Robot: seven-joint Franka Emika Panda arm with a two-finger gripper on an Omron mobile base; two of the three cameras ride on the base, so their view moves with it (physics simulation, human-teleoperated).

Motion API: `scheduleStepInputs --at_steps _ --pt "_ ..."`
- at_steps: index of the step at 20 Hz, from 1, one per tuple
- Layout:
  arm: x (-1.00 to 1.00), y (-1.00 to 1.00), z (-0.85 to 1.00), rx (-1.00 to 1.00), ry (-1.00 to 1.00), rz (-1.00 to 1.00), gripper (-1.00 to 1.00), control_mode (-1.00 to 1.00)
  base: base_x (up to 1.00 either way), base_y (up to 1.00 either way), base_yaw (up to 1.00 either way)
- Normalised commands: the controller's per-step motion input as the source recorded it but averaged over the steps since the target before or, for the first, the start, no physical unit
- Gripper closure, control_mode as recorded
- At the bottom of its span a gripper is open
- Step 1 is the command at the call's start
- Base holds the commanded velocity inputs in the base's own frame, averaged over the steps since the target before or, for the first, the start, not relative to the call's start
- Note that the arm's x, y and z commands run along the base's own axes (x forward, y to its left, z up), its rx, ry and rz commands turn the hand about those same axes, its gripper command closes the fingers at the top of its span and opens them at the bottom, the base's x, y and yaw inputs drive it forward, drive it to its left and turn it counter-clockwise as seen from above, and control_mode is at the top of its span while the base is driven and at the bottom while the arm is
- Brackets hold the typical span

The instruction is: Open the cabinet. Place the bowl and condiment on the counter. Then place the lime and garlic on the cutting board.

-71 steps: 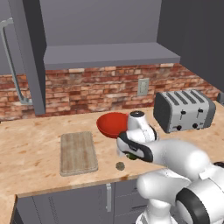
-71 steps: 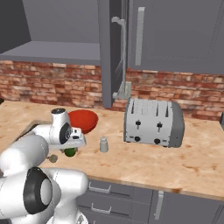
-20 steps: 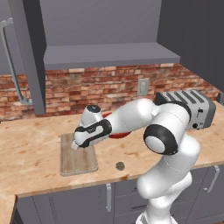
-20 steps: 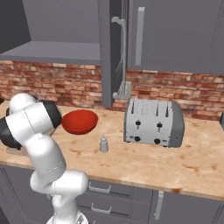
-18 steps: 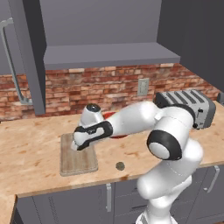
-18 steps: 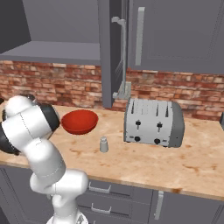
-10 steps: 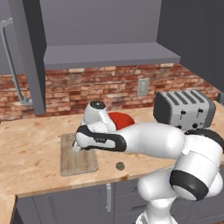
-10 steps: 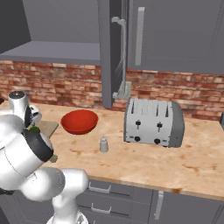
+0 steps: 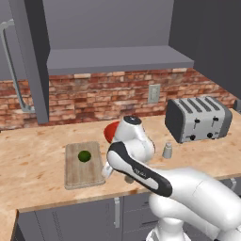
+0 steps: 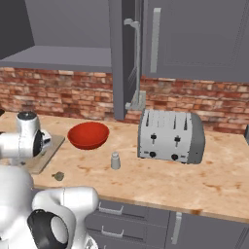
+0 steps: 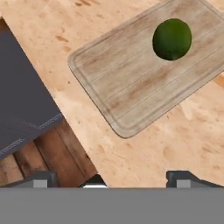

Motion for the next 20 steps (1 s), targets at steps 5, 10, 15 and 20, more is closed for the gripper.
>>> scheduleStepInputs --at_steps 5,10,15,20 --pt "0.00 -0.66 -0.33 -0.15 0.26 -0.09 -1.00 -1.00 0.00 0.00 0.00" --pt "0.23 -0.02 -0.59 -0.11 0.21 -0.06 -1.00 -1.00 0.00 0.00 0.00" --pt "0.55 -0.02 -0.07 -0.16 0.00 0.00 -1.00 -1.00 0.00 0.00 0.00" --pt "0.03 -0.12 -0.07 -0.09 0.00 0.00 -1.00 -1.00 0.00 0.00 0.00"
